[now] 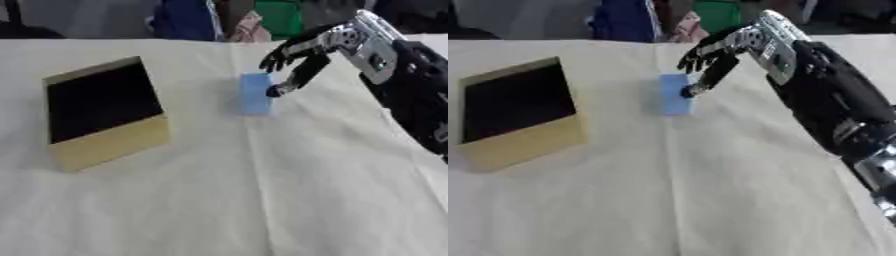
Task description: Pick up objects on the table and place them in the box.
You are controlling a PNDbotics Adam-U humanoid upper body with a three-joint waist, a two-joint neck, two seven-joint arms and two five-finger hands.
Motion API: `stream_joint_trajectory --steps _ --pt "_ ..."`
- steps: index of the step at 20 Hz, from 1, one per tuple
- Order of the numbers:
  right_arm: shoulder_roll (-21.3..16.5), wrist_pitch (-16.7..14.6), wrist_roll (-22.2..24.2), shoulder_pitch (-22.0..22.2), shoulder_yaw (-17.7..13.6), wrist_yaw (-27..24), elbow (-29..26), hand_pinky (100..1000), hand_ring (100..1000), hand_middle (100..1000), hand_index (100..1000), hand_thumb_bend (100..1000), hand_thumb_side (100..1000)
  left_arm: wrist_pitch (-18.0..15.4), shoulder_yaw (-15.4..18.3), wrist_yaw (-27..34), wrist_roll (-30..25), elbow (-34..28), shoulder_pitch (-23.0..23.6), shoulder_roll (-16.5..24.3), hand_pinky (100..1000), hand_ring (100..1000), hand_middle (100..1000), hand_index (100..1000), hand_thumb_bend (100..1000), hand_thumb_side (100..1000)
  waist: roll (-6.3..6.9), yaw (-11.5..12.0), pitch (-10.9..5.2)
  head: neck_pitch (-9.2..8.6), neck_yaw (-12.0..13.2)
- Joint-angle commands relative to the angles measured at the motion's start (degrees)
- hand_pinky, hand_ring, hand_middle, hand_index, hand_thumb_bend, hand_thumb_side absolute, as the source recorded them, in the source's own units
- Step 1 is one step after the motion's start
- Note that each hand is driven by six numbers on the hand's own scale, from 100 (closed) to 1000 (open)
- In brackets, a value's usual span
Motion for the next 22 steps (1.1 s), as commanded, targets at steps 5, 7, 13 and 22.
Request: stream_joint_trajectory --steps 5,7,13,22 --pt "-0.32 0.48 0.60 -2.03 -1.49 2.18 -0.50 936 886 886 1000 709 817 -0.22 0.56 0.14 -0.50 -0.90 -0.73 1.17 748 809 699 788 133 912 0.09 0.04 -0.65 -0.68 -0.19" --pt "-0.02 0.47 0.60 -2.11 -1.85 3.42 0.27 938 889 894 1000 705 818 -0.28 0.58 0.17 -0.55 -0.90 -0.75 1.12 748 809 699 788 134 913 0.09 0.11 -0.54 -0.76 -0.18" --pt "1.08 -0.52 0.60 -2.54 -2.72 7.01 3.04 940 893 897 1000 687 808 -0.51 0.70 0.39 -0.52 -0.90 -0.75 1.04 747 810 699 786 133 913 0.11 0.35 -0.26 -0.92 -0.20" --pt "3.03 -1.38 0.60 -3.41 -4.10 9.19 5.58 923 882 881 1000 644 778 -0.58 0.73 0.96 -0.45 -0.90 -0.82 0.83 746 810 697 784 129 916 -0.07 0.81 0.29 -1.24 -0.23"
